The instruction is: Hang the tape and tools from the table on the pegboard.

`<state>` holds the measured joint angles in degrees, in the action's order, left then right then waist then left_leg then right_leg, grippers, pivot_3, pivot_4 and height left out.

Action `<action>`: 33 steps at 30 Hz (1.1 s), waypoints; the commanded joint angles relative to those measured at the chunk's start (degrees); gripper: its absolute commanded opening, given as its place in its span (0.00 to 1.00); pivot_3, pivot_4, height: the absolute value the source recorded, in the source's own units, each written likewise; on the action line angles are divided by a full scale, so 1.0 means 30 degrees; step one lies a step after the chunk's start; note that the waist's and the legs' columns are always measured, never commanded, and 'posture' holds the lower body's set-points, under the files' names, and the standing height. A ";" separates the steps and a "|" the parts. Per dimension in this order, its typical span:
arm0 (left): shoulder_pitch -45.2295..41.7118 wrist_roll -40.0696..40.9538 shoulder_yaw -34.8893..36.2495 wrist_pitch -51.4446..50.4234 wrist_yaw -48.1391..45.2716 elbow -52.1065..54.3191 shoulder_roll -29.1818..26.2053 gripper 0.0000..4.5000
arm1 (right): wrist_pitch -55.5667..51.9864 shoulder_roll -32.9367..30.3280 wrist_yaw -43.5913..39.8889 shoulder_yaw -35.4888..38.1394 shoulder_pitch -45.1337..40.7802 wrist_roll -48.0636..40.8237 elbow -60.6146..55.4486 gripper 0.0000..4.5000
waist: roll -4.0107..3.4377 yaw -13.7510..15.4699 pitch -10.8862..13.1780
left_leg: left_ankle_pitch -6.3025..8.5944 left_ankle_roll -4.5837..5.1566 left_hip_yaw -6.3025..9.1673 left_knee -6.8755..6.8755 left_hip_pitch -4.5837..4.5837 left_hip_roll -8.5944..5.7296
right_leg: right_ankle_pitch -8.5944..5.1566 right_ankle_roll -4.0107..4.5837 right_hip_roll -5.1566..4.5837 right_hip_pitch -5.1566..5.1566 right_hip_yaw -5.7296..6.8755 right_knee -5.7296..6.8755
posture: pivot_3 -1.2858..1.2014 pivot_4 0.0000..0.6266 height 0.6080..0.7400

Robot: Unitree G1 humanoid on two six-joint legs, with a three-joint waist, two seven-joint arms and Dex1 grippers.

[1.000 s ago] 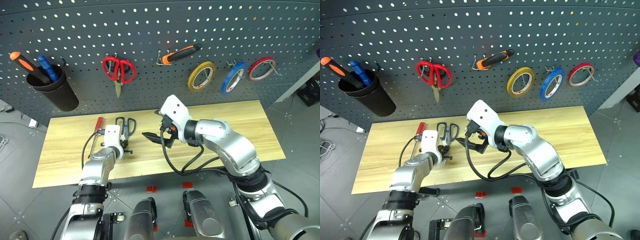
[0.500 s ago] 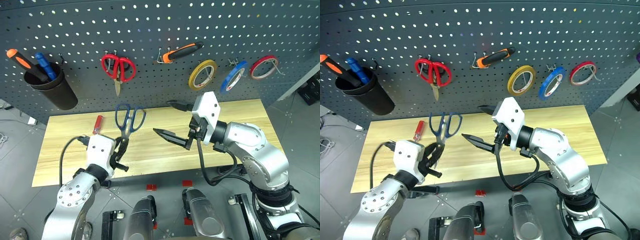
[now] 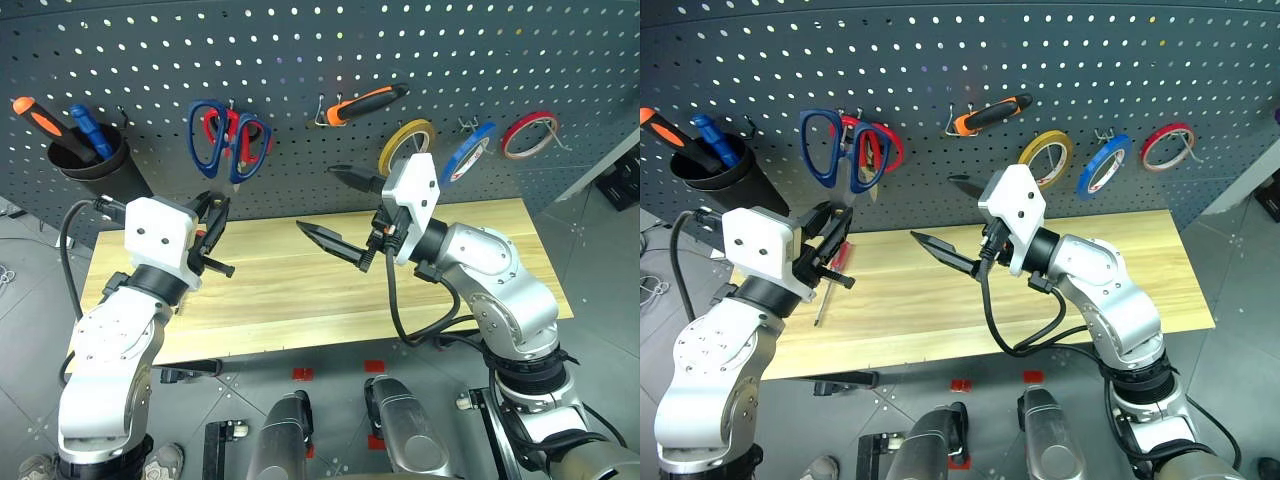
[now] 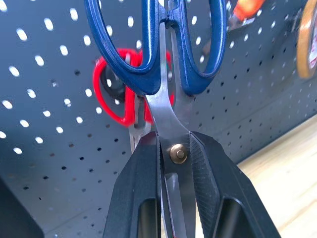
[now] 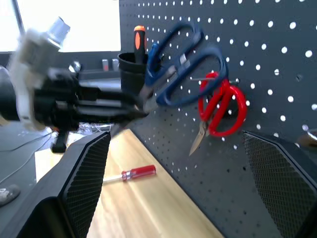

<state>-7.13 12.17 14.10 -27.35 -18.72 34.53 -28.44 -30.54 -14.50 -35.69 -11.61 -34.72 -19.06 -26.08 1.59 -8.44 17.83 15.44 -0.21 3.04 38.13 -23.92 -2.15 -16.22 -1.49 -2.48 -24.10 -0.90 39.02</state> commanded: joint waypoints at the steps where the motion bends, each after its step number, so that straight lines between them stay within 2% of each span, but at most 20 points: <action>1: -0.0540 0.0084 0.0058 0.0521 -0.0623 -0.0781 -0.0480 0.12 | 0.0579 0.0340 0.0336 -0.0079 -0.0470 0.0024 -0.0390 1.00 | 0.0001 -0.0009 0.0001 | 0.0000 0.0000 0.0000 0.0000 0.0000 0.0000 | 0.0000 0.0000 0.0000 0.0003 -0.0002 -0.0001 | 0.40 0.54 1.00; 9: -0.1642 -0.0051 -0.0445 0.1848 -0.1264 -0.2891 -0.0380 0.12 | 0.0652 0.0814 0.0714 -0.0154 -0.0880 -0.0005 -0.0203 1.00 | 0.0004 -0.0058 0.0003 | 0.0000 -0.0001 0.0001 0.0007 0.0000 0.0000 | 0.0001 0.0000 -0.0004 0.0001 -0.0004 -0.0002 | 0.40 0.53 1.00; 13: -0.1570 0.0473 -0.0392 0.1904 -0.0970 -0.3382 0.0396 0.12 | 0.0746 0.0965 0.0832 -0.0390 -0.0915 0.0122 -0.0024 1.00 | 0.0005 -0.0137 0.0003 | 0.0000 -0.0002 0.0003 0.0003 -0.0001 0.0001 | 0.0001 0.0001 -0.0004 0.0000 0.0000 -0.0003 | 0.40 0.53 1.00; 15: -0.1484 0.0258 -0.0463 0.1970 -0.0828 -0.3515 0.0563 0.28 | 0.0777 0.0982 0.0842 -0.0496 -0.0887 0.0180 0.0045 1.00 | 0.0005 -0.0162 0.0003 | 0.0000 -0.0002 0.0001 0.0007 -0.0001 0.0000 | 0.0002 0.0001 -0.0005 0.0000 -0.0001 -0.0001 | 0.40 0.53 1.00; 17: -0.1433 0.0163 -0.0547 0.1963 -0.0747 -0.3530 0.0675 0.36 | 0.0776 0.0964 0.0880 -0.0567 -0.0879 0.0291 0.0141 1.00 | 0.0005 -0.0200 0.0002 | -0.0001 -0.0002 0.0002 0.0007 0.0001 0.0001 | 0.0002 0.0001 -0.0005 0.0000 -0.0002 0.0004 | 0.40 0.53 1.00; 23: -0.0750 0.0582 -0.0143 0.0898 -0.0652 -0.3862 0.0706 0.74 | -0.0508 0.0927 0.1442 -0.0953 -0.0381 0.0588 0.0406 1.00 | 0.0007 -0.0302 0.0001 | -0.0001 -0.0002 0.0001 0.0014 0.0003 0.0001 | 0.0003 -0.0001 -0.0004 0.0003 -0.0003 0.0010 | 0.41 0.53 1.00; 29: 0.0826 0.2070 0.2668 -0.1436 -0.0981 -0.5548 -0.0284 0.74 | -0.5210 0.1837 0.3563 -0.2361 -0.0836 0.1084 0.0349 1.00 | -0.0004 -0.0454 0.0011 | -0.0001 -0.0002 -0.0001 0.0001 0.0010 0.0020 | 0.0003 0.0002 0.0009 -0.0019 -0.0016 0.0029 | 0.41 0.56 1.00; 33: 0.0942 0.2213 0.3811 -0.2493 -0.1495 -0.8202 -0.1770 0.74 | -1.0183 0.3847 0.4864 -0.2189 -0.2174 -0.0143 0.0604 1.00 | -0.0017 -0.0387 0.0143 | -0.0006 -0.0008 0.0015 0.0005 0.0013 0.0040 | 0.0020 0.0033 0.0029 -0.0022 -0.0003 0.0036 | 0.42 0.61 1.00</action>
<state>-4.52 17.96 23.07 -33.64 -22.11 11.55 -32.19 -55.69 -4.82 -22.85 -18.25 -39.64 -17.34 -22.67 1.53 -9.60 18.26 15.43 -0.23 3.09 38.14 -23.89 -2.00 -16.15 -1.38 -2.37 -24.17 -0.90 39.10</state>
